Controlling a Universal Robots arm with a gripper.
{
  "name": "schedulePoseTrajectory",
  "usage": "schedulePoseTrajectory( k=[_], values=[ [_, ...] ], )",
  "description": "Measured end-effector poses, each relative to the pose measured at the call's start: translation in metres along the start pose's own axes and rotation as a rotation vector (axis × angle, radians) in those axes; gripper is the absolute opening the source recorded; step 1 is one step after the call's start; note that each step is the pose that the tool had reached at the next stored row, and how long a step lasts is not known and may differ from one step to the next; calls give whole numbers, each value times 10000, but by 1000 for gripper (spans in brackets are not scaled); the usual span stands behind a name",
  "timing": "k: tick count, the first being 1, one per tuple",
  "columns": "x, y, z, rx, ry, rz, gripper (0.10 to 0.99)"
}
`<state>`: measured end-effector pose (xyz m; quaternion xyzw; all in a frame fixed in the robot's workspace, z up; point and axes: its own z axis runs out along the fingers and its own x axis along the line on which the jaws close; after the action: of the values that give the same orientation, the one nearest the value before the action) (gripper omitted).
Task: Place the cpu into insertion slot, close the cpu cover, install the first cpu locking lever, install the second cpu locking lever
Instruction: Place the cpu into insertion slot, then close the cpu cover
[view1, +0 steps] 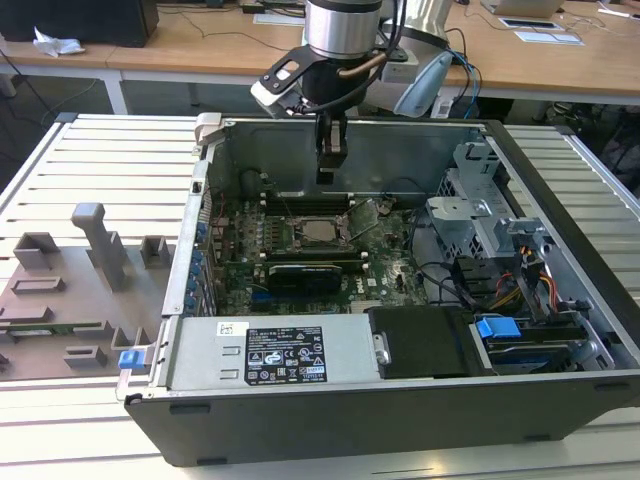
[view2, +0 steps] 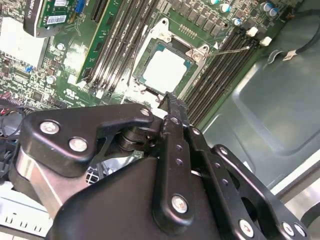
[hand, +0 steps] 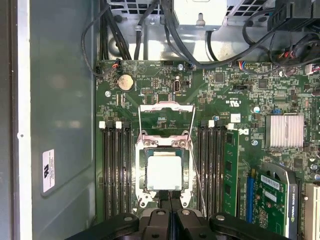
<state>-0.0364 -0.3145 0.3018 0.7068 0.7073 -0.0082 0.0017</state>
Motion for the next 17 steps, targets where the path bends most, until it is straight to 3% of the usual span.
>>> schedulePoseTrajectory(
  k=[10, 13, 17],
  values=[
    [0, 0, 0, 0, 2, 0, 106],
    [0, 74, -1, 0, -1, 1, 106],
    [0, 228, -2, 2, -6, -1, 106]
  ],
)
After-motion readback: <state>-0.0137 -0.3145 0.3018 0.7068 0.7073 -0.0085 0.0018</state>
